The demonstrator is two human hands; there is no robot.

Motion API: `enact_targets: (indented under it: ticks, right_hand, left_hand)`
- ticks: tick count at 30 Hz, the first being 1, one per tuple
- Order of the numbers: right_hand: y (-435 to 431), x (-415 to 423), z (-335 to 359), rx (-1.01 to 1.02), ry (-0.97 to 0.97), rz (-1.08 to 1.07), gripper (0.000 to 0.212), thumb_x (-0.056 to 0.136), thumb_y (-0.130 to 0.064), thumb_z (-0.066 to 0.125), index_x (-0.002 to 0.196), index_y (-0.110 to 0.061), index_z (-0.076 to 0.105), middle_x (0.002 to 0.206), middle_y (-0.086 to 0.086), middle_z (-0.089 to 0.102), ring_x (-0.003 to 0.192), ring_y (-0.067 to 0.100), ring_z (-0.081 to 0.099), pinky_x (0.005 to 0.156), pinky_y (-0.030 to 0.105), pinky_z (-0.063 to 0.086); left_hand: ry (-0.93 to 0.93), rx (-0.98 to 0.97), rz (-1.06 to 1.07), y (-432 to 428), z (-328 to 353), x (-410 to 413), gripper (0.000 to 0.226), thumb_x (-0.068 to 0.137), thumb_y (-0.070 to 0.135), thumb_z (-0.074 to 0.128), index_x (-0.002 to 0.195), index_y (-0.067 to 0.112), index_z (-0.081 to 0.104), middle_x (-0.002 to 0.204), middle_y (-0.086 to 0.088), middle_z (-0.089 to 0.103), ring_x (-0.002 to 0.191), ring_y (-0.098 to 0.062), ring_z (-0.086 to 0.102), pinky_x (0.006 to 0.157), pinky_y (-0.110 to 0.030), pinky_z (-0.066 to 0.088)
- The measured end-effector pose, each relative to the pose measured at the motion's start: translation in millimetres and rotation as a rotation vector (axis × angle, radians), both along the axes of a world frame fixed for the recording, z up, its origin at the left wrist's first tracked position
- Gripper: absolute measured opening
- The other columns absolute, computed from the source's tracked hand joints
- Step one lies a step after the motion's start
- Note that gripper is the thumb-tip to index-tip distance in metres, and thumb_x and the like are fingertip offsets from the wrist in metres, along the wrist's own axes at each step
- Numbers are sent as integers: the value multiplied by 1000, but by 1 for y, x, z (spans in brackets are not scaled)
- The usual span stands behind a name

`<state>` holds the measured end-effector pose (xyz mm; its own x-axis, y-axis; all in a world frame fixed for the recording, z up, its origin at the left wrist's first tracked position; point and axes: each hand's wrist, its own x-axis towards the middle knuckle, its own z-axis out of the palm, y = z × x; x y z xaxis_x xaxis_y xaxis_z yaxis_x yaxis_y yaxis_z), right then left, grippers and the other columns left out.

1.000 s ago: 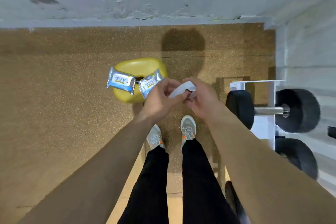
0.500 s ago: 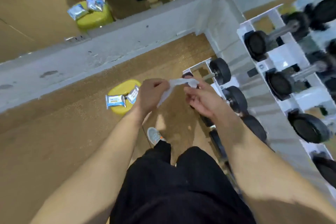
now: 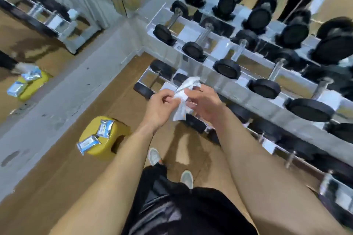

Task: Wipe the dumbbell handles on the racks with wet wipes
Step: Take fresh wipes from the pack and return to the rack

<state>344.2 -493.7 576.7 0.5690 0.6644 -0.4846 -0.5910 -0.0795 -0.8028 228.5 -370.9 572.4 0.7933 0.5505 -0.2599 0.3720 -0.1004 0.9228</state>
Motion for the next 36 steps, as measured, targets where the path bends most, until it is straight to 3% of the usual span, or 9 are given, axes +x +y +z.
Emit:
enact_targets:
  ticks: [4,8,11,14,20,24,28,32,36]
  right_hand:
    - [-81,-6,1,-67,33,-175,19,96,-4,60,102,14,59,101,37,64,80,31,58,75,34,53]
    - [-139,-26,6,-70,144,-388,22,89,-8,64,110,-3,63,103,16,67,87,27,68,78,39,59]
    - [-175,-49,12,-135,132,-553,14,99,-23,59,103,-12,66,99,7,70,86,23,68,76,36,56]
    - [-209,-76,8,-165,29,-580,38,82,-36,81,112,-13,73,110,9,76,103,27,72,81,37,57]
    - [-291,-115,12,-269,34,-760,24,89,-1,69,113,-4,71,84,11,71,66,14,66,54,26,55]
    - [-352,-137,15,-327,-20,-892,15,86,0,62,89,-14,62,75,11,54,61,15,52,67,35,54]
    - [-424,-152,7,-428,-121,-1091,21,80,-7,72,84,-18,55,71,0,55,63,16,54,62,38,53]
    - [-506,-165,5,-431,-140,-1100,37,91,-18,69,58,-16,55,57,1,44,54,13,41,55,27,38]
    - [-592,-173,11,-413,-150,-1068,30,92,-21,71,82,7,69,71,9,58,67,16,55,61,27,49]
  left_hand:
    - [7,-460,-18,-56,4,13,8,81,21,69,86,16,72,90,-8,70,81,-20,64,79,-34,45]
    - [107,-925,-208,-107,5,23,39,94,13,43,125,0,64,120,-22,68,100,-33,66,90,-42,50]
    - [205,-673,-345,-145,8,26,38,80,22,59,113,4,68,112,-19,71,100,-38,66,85,-46,51]
    - [144,-325,-534,-177,15,21,22,80,27,67,89,7,68,84,-6,66,81,-21,61,75,-39,44]
    - [-50,-24,-666,-250,24,2,8,91,13,69,83,12,68,65,13,63,59,5,54,56,-11,40]
    - [-112,96,-828,-319,22,-8,7,89,15,69,83,13,69,73,6,67,65,1,57,61,-16,44]
    - [-123,220,-917,-396,15,-6,11,86,29,70,87,19,70,84,4,71,81,-13,65,71,-30,50]
    - [-99,155,-938,-489,16,-6,5,88,25,71,90,21,70,82,11,70,77,-4,65,65,-15,44]
    - [-115,125,-999,-581,28,-12,22,90,16,70,88,36,63,83,18,68,78,5,63,64,-5,43]
